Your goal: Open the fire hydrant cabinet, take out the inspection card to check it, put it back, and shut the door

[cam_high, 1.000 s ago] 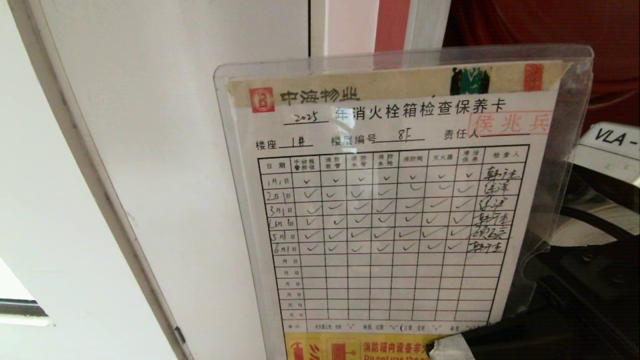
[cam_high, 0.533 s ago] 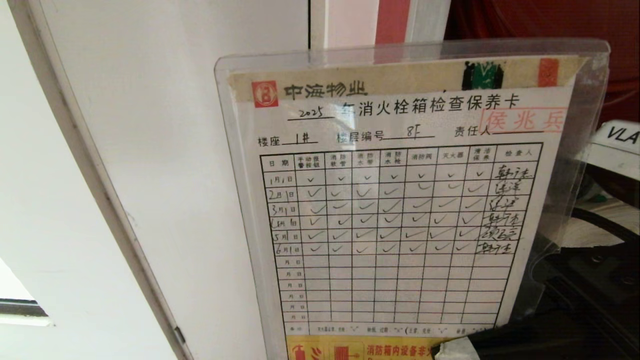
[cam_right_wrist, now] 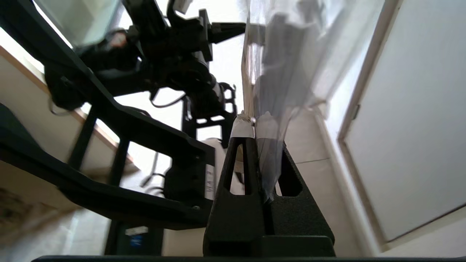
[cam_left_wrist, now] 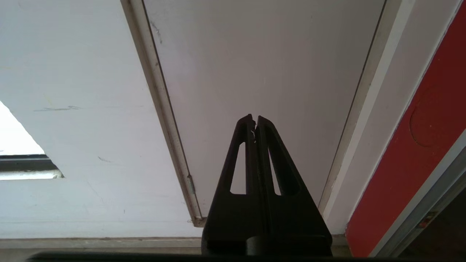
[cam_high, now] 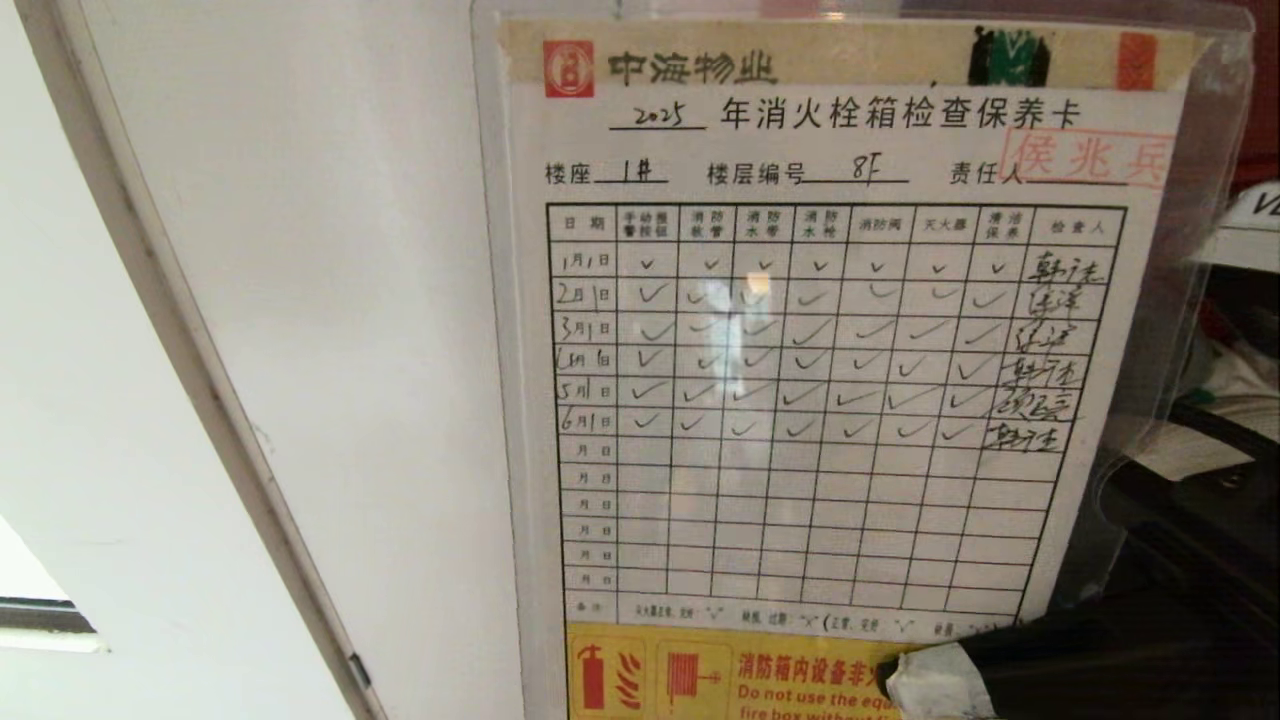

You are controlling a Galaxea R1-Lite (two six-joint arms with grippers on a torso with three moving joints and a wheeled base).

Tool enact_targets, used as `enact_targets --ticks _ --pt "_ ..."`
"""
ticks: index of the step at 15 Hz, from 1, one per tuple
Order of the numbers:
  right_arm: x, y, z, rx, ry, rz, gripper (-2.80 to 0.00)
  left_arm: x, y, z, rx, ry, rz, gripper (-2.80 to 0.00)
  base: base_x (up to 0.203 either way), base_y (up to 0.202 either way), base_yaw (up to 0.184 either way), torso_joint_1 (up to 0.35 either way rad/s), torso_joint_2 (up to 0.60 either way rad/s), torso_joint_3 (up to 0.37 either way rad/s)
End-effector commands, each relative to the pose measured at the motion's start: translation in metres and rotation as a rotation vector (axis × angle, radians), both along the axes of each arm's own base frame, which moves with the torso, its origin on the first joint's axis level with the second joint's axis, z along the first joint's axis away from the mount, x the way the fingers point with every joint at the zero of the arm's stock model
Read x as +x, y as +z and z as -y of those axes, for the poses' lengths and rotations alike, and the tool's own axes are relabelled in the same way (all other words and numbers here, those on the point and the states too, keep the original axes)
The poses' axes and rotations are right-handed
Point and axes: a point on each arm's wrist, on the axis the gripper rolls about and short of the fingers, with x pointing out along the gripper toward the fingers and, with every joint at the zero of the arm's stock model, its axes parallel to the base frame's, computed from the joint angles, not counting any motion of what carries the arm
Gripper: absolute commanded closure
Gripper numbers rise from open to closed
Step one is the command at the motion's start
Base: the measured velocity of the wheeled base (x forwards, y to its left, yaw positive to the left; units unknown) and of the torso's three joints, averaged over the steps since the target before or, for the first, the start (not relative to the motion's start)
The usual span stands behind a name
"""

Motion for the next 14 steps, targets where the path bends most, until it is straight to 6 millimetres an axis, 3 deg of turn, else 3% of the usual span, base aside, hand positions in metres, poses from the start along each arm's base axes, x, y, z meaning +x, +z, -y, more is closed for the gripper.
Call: enact_targets --ticks 1,14 --pt "-0.0033 0.0042 0.0028 0.021 -0.002 -0.016 0.0 0.0003 -0.0008 0.0 0.0 0.0 -0.003 0.0 0.0 0.0 0.0 0.0 0.0 0.0" --pt "-0.0132 0.0074 0.0079 0.052 -0.007 -0.12 0.0 0.0002 -0.0004 0.0 0.0 0.0 -0.002 0.0 0.0 0.0 0.0 0.0 0.0 0.0"
